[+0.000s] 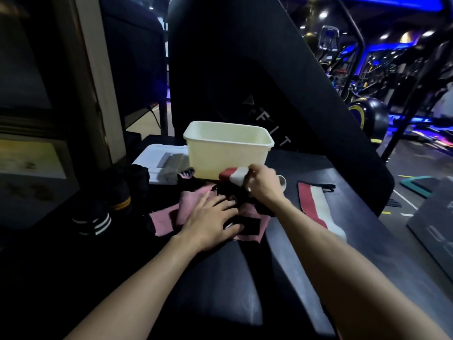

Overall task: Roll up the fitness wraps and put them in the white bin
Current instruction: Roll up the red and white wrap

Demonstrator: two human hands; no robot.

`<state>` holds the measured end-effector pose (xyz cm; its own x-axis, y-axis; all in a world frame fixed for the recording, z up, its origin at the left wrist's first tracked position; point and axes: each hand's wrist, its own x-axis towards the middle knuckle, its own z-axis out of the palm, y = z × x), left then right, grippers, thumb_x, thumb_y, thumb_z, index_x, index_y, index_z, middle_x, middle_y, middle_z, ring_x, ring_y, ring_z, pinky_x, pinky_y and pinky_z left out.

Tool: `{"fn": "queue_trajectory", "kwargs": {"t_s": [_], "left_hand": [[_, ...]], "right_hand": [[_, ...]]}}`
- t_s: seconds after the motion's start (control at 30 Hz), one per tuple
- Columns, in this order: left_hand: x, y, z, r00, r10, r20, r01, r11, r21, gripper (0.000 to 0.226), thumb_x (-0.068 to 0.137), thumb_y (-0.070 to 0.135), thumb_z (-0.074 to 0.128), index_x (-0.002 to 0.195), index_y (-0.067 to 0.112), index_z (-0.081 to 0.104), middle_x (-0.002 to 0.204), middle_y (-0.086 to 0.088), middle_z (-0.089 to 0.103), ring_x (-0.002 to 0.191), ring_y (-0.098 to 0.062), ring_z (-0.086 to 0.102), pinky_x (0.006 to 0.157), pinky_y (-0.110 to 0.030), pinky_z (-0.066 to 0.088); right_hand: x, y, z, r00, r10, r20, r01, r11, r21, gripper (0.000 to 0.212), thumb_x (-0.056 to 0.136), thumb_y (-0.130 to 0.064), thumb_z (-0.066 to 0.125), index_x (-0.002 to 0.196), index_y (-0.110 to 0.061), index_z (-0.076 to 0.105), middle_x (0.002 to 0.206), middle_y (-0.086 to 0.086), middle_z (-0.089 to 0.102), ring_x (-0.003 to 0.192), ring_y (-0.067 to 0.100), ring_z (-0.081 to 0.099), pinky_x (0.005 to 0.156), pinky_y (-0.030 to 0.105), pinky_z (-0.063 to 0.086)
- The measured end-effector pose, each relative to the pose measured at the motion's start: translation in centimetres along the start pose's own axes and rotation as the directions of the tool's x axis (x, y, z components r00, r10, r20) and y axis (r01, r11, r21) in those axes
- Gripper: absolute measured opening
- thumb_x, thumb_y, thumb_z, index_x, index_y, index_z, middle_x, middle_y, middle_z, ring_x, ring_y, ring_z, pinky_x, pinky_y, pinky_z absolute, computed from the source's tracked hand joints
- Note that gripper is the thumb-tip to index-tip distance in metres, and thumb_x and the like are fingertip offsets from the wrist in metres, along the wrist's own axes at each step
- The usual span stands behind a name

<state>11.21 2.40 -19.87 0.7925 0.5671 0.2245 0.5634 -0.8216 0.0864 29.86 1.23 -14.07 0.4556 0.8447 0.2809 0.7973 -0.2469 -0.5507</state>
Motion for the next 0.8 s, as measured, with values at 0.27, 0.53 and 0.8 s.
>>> {"fn": "queue_trajectory", "kwargs": {"t_s": [0.27, 0.53, 0.8], "left_hand": [[0.6, -0.3, 0.2, 0.996, -0.022, 0.091, 0.028, 0.998, -0.056, 0.073, 0.088, 0.078, 0.025, 0.15, 0.044, 0.044, 0.162, 0.016, 0.036, 0.153, -0.012, 0.019, 0.127, -0.044, 0.0], [1.4, 2.3, -3.4, 0.954, -0.112, -0.279, -0.026, 0.894, -0.446, 0.048, 0.086, 0.053, 0.069, 0.125, 0.024, 0.068, 0.124, 0.006, 0.067, 0.119, -0.019, 0.058, 0.103, -0.032, 0.04], [3.1, 6.7, -6.6, 0.967, -0.235, 0.095, 0.137, 0.169, -0.976, 0.077, 0.099, 0.012, 0.066, 0.16, 0.022, 0.019, 0.096, -0.014, 0.073, 0.068, -0.028, 0.064, 0.066, -0.041, 0.052]], "right_hand": [[0.8, -0.9, -9.5, 0.956, 0.255, -0.146, -0.057, 0.65, 0.758, 0.024, 0.101, -0.007, 0.03, 0.097, -0.011, 0.053, 0.082, 0.015, 0.058, 0.045, 0.025, 0.065, 0.041, 0.031, 0.052], [-3.8, -2.2, -16.0, 0.974, 0.115, -0.196, 0.083, 0.625, 0.776, 0.026, 0.099, -0.004, 0.033, 0.103, -0.014, 0.057, 0.077, 0.01, 0.067, 0.053, 0.026, 0.071, 0.053, 0.037, 0.058], [-6.3, -3.7, -20.0, 0.955, 0.028, -0.294, 0.235, 0.53, 0.815, 0.023, 0.099, -0.004, 0.044, 0.108, -0.013, 0.064, 0.075, 0.006, 0.063, 0.056, 0.016, 0.066, 0.056, 0.033, 0.059]]}}
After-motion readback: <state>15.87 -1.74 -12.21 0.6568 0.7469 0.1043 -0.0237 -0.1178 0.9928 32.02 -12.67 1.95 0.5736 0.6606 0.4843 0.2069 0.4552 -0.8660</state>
